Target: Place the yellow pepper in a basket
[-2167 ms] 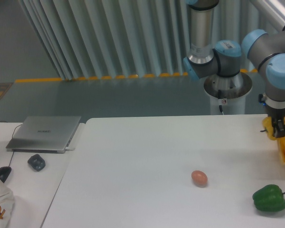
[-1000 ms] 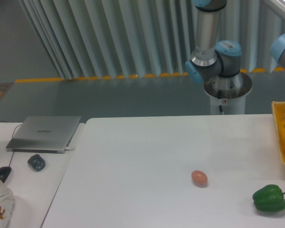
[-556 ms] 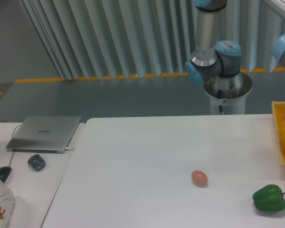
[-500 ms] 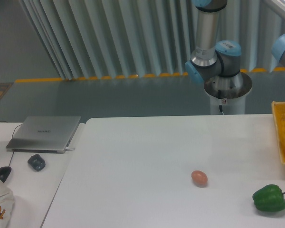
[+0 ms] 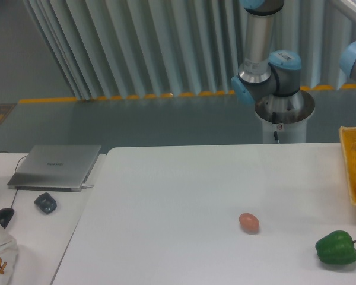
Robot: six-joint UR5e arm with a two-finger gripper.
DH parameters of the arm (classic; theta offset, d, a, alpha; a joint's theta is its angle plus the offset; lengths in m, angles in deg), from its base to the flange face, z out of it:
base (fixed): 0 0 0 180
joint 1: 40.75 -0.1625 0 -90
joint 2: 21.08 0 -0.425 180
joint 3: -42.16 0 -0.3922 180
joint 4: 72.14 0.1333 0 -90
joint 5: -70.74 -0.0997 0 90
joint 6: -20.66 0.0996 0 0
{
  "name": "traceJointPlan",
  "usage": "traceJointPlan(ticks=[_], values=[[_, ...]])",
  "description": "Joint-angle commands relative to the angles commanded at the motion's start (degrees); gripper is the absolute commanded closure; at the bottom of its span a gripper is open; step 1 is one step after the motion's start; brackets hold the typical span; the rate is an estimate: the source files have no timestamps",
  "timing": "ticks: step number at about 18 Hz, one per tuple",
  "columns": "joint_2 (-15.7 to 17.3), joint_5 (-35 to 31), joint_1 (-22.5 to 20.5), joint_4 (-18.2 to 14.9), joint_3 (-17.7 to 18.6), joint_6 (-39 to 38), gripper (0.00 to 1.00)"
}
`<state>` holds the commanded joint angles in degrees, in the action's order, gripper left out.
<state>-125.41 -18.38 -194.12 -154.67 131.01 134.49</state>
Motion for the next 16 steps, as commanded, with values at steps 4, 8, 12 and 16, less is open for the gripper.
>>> traceJointPlan(ticks=[4, 8, 12, 16], values=[[0.18, 0.26, 2.20, 1.23, -0.35, -4.83, 0.00], [0.18, 1.40, 2.47, 2.36, -0.79, -7.74, 0.00], [0.35, 1.41, 2.55, 2.99, -0.70, -7.56, 0.00], [0.35, 1.49, 4.22, 4.12, -0.62, -11.24, 0.00]])
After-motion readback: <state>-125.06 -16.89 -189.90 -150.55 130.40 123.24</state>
